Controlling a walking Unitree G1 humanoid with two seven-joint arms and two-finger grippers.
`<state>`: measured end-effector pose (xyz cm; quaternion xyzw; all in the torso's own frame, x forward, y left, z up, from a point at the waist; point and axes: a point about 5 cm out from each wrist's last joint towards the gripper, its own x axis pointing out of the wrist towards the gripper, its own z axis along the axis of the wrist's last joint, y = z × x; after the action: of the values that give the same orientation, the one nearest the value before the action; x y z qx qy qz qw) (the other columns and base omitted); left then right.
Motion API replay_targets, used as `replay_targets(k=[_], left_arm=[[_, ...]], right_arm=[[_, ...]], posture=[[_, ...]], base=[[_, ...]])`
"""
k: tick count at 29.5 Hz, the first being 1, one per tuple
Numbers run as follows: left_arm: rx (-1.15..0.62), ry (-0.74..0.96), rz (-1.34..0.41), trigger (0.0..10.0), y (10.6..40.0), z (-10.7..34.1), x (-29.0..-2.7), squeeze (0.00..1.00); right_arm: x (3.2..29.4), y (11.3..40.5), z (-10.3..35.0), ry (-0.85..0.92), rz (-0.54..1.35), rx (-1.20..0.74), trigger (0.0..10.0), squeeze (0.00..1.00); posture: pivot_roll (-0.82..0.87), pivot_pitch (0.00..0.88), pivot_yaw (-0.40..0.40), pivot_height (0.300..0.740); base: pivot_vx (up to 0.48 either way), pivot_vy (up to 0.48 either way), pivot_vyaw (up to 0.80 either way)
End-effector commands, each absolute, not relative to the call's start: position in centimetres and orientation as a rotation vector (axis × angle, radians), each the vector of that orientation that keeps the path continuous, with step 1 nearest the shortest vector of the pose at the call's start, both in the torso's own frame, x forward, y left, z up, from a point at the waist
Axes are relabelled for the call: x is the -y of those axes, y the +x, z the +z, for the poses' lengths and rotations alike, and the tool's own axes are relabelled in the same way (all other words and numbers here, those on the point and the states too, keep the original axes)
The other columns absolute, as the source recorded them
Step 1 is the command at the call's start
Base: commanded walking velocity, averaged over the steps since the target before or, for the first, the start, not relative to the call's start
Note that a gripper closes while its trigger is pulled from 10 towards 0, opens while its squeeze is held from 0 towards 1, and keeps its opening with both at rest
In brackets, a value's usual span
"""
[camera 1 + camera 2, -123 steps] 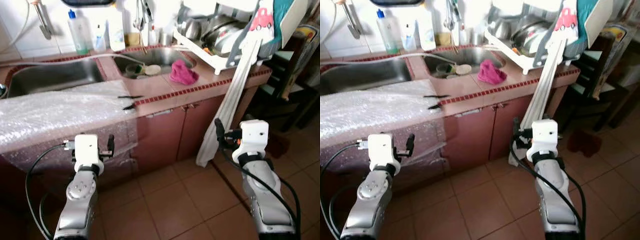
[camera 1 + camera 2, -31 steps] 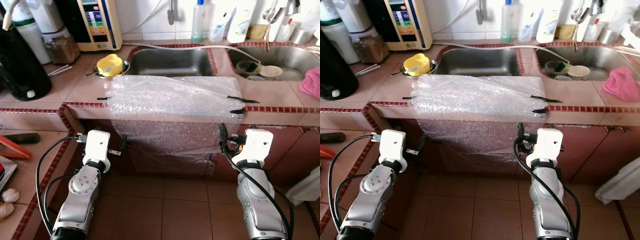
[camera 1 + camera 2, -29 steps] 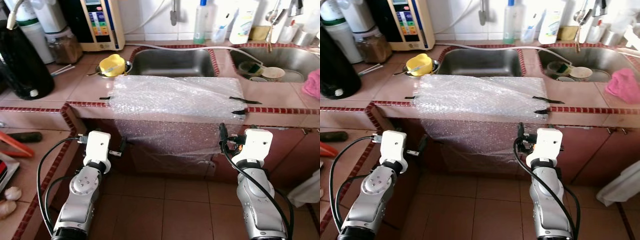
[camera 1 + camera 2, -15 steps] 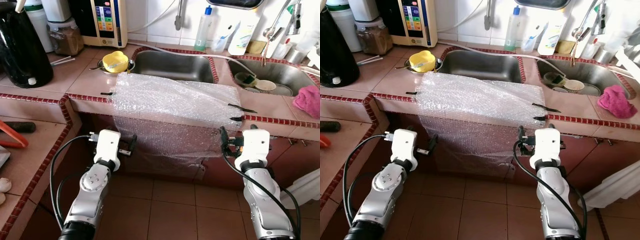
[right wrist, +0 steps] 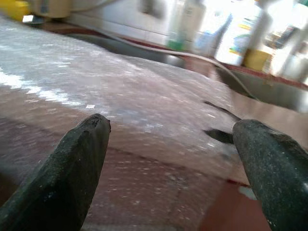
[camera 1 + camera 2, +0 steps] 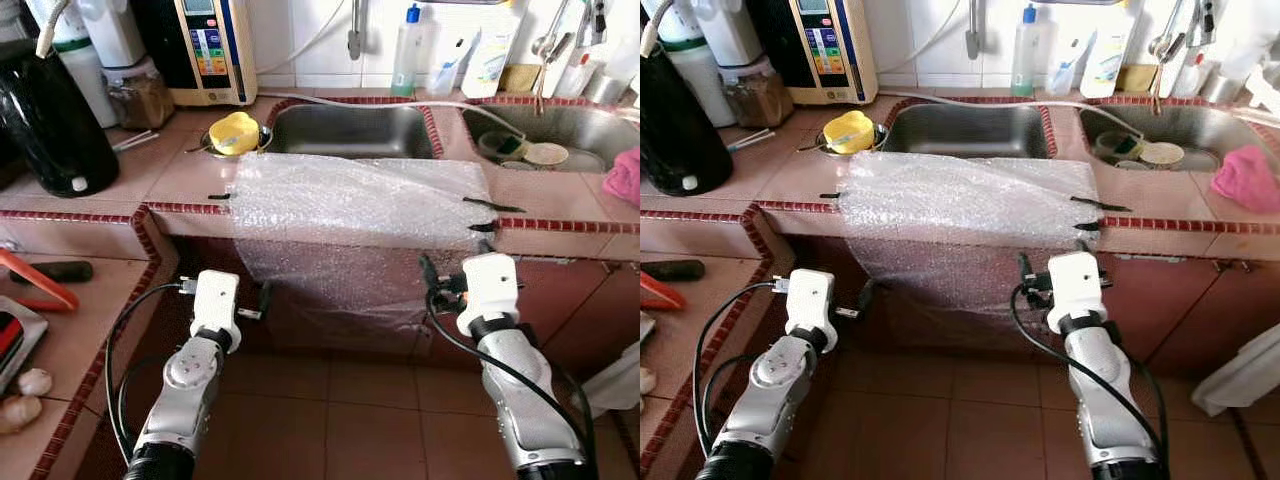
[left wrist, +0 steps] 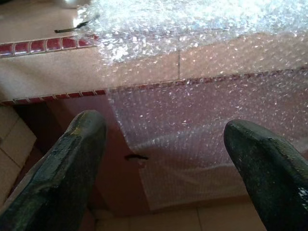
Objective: Kitchen organization
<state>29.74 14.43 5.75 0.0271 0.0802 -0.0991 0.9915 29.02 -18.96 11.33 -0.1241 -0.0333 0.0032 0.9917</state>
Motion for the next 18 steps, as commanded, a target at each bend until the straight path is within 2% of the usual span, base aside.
replay_targets(k=[1,3,7,12,17,18], left_arm=[[-0.155,0.055,-0.23,10.0,30.1,6.0,-13.7,0.0],[-0.152,0.055,-0.25,10.0,30.2,6.0,-13.2,0.0],[-0.136,0.053,-0.284,10.0,30.8,6.3,-12.2,0.0],[-0.125,0.042,-0.264,10.0,30.8,6.5,-12.3,0.0],[-0.103,0.044,-0.207,10.0,30.1,6.4,-13.2,0.0],[-0.095,0.049,-0.184,10.0,30.0,6.5,-13.5,0.0]], right_arm=[[19.6,28.9,11.7,-0.235,-0.039,0.073,10.0,0.0],[19.6,28.6,11.5,-0.248,-0.036,0.066,10.0,0.0],[19.1,27.1,10.8,-0.255,0.003,0.023,10.0,0.0],[18.0,26.1,10.4,-0.286,0.08,0.017,10.0,0.0],[16.7,26.7,11.1,-0.231,0.073,0.049,10.0,0.0],[16.4,26.8,11.3,-0.205,0.065,0.055,10.0,0.0]], posture=[[-0.1,0.0,0.147,0.74],[-0.1,0.0,0.148,0.74],[-0.12,0.0,0.131,0.74],[-0.1,0.0,0.093,0.74],[-0.07,0.0,0.044,0.74],[-0.06,0.0,0.034,0.74]], base=[[0.0,0.0,0.0],[0.0,0.0,0.0],[0.0,0.0,-0.8],[0.0,0.0,-0.8],[0.0,0.0,-0.77],[0.0,0.0,0.0]])
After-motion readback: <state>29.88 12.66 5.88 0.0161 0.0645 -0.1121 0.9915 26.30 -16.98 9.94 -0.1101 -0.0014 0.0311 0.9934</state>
